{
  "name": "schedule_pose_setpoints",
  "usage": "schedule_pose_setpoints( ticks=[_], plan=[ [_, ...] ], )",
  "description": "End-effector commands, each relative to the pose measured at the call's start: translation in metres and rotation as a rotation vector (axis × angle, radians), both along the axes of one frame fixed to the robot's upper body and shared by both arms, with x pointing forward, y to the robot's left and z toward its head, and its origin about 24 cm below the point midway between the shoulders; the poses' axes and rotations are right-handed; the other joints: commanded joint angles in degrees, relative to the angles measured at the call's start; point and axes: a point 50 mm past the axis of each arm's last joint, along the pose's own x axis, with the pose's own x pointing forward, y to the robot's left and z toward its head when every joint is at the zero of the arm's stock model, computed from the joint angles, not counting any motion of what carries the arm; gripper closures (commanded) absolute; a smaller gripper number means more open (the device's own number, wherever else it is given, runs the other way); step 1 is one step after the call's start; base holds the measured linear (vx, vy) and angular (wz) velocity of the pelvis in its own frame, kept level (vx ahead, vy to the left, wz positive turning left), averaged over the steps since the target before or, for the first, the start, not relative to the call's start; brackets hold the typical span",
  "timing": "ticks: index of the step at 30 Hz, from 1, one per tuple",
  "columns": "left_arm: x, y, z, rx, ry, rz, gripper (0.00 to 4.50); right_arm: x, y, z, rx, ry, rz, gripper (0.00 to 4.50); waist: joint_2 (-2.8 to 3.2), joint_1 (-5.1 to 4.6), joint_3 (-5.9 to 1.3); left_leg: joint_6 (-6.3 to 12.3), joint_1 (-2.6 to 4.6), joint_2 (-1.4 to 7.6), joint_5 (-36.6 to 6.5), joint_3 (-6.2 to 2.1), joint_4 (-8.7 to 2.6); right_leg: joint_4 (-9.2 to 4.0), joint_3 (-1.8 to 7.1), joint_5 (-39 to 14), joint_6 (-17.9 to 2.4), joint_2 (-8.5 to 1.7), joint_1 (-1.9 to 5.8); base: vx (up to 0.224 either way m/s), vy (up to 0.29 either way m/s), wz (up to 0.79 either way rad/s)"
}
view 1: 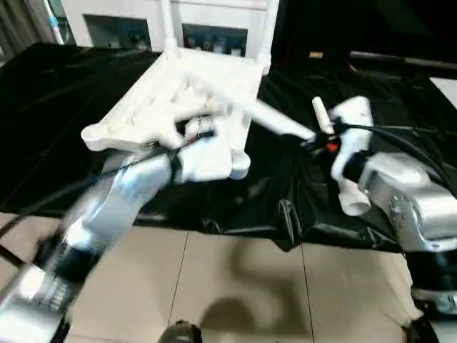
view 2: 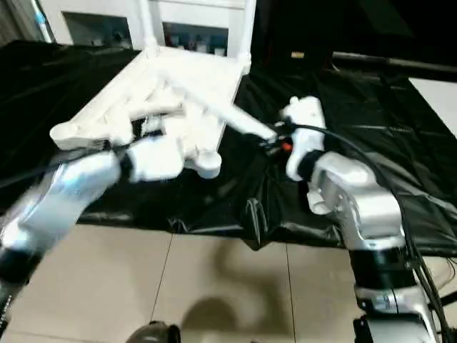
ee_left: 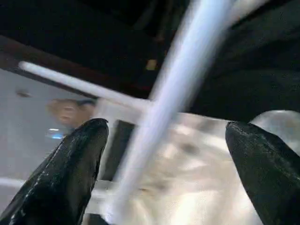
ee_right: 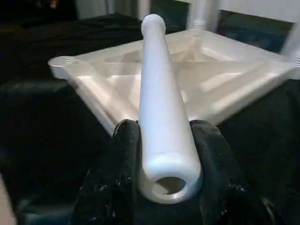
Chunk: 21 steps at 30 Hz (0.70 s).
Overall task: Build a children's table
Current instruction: Move to table
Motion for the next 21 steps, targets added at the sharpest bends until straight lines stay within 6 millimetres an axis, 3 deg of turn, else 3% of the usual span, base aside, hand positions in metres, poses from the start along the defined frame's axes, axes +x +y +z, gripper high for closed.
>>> schedule_pose_setpoints(
  ticks=[1,5,10,12,16,18,21],
  plan=[
    [0.004,-0.009,0.000,0.046,-0.016,-0.035,0.00,-0.003,0.011,0.011,0.018,-0.023,0.063,3.30,-0.83,0.45,-5.21,1.38,2.55,5.96,-6.3,-2.54,-3.98,-4.38,3.28,5.4,-12.3,-6.95,2.12,0.000,0.000,0.00],
    [0.009,-0.015,-0.006,0.121,0.000,-0.079,0.00,-0.004,0.019,0.010,0.023,-0.013,0.107,3.30,-0.92,0.85,-5.25,1.83,2.55,5.96,-6.4,-2.38,-3.82,-4.51,3.32,5.0,-12.4,-7.19,1.97,0.000,0.000,0.00],
    [0.014,-0.018,-0.019,0.224,0.046,-0.115,0.00,-0.003,0.025,0.013,0.021,-0.012,0.146,3.30,-1.27,1.46,-5.29,0.86,2.72,6.19,-7.0,-2.34,-4.04,-4.39,3.25,3.3,-11.7,-7.07,1.69,0.000,0.000,0.00],
    [0.015,-0.019,-0.020,0.253,0.053,-0.123,0.00,-0.002,0.027,0.014,0.024,-0.015,0.154,3.30,-1.14,1.77,-5.32,0.69,2.77,6.14,-6.8,-2.24,-3.96,-4.38,3.30,3.3,-11.8,-7.20,1.59,0.000,0.000,0.00],
    [0.023,-0.019,-0.015,0.283,0.017,-0.108,0.00,-0.003,0.033,0.017,0.028,-0.020,0.194,3.30,-1.45,2.06,-5.33,0.14,2.85,6.28,-7.4,-2.28,-4.11,-4.31,3.19,4.0,-11.7,-7.18,1.56,0.000,0.000,0.00],
    [0.026,-0.018,-0.013,0.275,0.009,-0.100,0.00,-0.004,0.035,0.017,0.028,-0.020,0.204,3.30,-1.31,2.14,-5.33,-0.14,2.87,6.32,-7.7,-2.31,-4.15,-4.29,3.18,4.2,-11.6,-7.25,1.52,0.000,0.000,0.00],
    [0.028,-0.016,-0.006,0.237,-0.004,-0.086,0.39,-0.002,0.036,0.016,0.026,-0.018,0.201,3.30,-1.52,2.23,-5.36,-0.81,2.89,6.39,-8.3,-2.32,-4.21,-4.23,3.20,4.4,-11.9,-7.43,1.56,0.000,0.000,0.00]
  ],
)
